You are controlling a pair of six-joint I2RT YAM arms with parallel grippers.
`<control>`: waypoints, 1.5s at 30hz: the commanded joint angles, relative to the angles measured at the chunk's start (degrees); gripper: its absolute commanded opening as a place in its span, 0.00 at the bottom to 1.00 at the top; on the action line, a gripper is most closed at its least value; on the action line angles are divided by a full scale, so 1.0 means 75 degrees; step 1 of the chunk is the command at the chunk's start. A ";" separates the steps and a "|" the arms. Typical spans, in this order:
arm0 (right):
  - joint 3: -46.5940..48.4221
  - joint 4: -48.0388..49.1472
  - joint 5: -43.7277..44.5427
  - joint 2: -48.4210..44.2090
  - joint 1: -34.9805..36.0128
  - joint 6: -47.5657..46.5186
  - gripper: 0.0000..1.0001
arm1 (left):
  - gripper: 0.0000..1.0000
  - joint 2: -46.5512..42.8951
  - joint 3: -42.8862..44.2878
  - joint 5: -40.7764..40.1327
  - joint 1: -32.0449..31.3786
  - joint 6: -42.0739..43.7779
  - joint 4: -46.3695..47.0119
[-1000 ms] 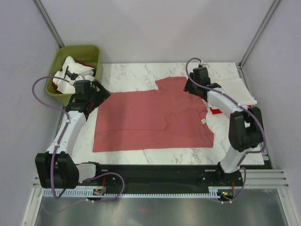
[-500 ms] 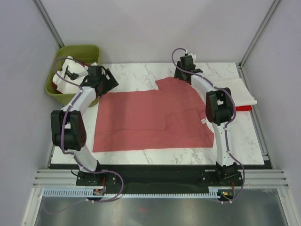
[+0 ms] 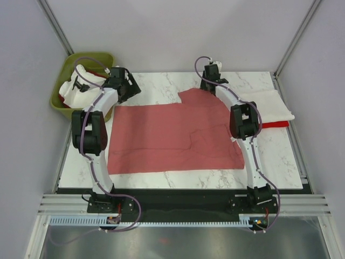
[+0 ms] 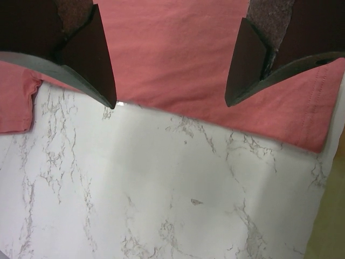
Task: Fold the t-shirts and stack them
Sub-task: Fold the tshirt
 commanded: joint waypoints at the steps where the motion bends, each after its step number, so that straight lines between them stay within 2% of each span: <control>1: 0.0258 -0.0225 0.0141 0.0043 -0.0082 0.0025 0.54 | 0.89 0.0376 0.0174 -0.0521 0.0291 -0.0015 -0.0769; 3: 0.0164 -0.0237 0.0211 -0.0004 -0.0151 0.0117 0.49 | 0.89 0.0458 0.0222 -0.0685 0.0315 -0.0015 -0.0910; 4: 0.0002 -0.0237 0.0200 -0.0050 -0.0210 0.0257 0.29 | 0.89 0.0470 0.0268 -0.0790 0.0326 -0.0027 -0.0968; 5: -0.0151 -0.0214 0.0049 -0.0167 -0.0315 0.0468 0.17 | 0.89 0.0482 0.0257 -0.0873 0.0350 -0.0061 -0.1050; 7: -0.0583 -0.0004 -0.0465 -0.0273 -0.0701 0.1019 0.00 | 0.89 0.0493 0.0257 -0.0920 0.0420 -0.0062 -0.1062; 11: -0.0902 0.0079 -0.0937 -0.0401 -0.1124 0.1419 0.00 | 0.88 0.0528 0.0304 -0.0675 0.0432 -0.0003 -0.1062; 19: -0.1498 0.0325 -0.0352 -0.0940 -0.1195 0.1255 0.00 | 0.88 0.0657 0.0433 -0.0733 0.0397 0.0149 -0.1062; 20: -0.1604 0.0441 -0.0420 -0.1022 -0.1183 0.1150 0.08 | 0.88 0.0657 0.0444 -0.0721 0.0397 0.0149 -0.1074; 21: -0.1745 0.0790 -0.0595 -0.1093 -0.1172 0.1103 0.35 | 0.88 0.0657 0.0445 -0.0733 0.0397 0.0114 -0.1074; 22: -0.1990 0.0979 -0.0945 -0.1198 -0.1148 0.1033 0.49 | 0.88 0.0646 0.0445 -0.0733 0.0397 0.0102 -0.1063; 24: -0.2063 0.1261 -0.1112 -0.1234 -0.0985 0.0752 0.65 | 0.88 0.0646 0.0479 -0.0663 0.0397 0.0114 -0.1063; 25: -0.2028 0.1286 -0.1147 -0.1211 -0.0926 0.0577 0.66 | 0.88 0.0634 0.0480 -0.0616 0.0385 0.0137 -0.1074; 28: -0.1887 0.1298 -0.1276 -0.1152 -0.0645 0.0084 0.66 | 0.88 0.0611 0.0538 -0.0347 0.0397 0.0301 -0.1074; 35: -0.1922 0.1392 -0.2002 -0.0953 -0.0504 -0.0140 0.64 | 0.88 0.0493 0.0503 -0.0264 0.0397 0.0325 -0.1086; 38: -0.1583 0.0949 -0.1933 -0.0696 -0.0469 -0.0151 0.60 | 0.88 0.0482 0.0491 -0.0217 0.0397 0.0313 -0.1074; 41: -0.1149 0.0502 -0.1582 -0.0438 -0.0492 -0.0128 0.47 | 0.88 0.0435 0.0468 -0.0194 0.0397 0.0313 -0.1098; 43: -0.1207 0.0489 -0.1255 -0.0484 -0.0503 -0.0070 0.33 | 0.88 0.0400 0.0480 -0.0205 0.0385 0.0325 -0.1109; 44: -0.1219 0.0443 -0.1114 -0.0519 -0.0515 0.0012 0.21 | 0.88 0.0388 0.0468 -0.0205 0.0397 0.0337 -0.1109; 45: -0.1265 0.0431 -0.1031 -0.0589 -0.0550 0.0036 0.16 | 0.88 0.0388 0.0468 -0.0205 0.0397 0.0348 -0.1098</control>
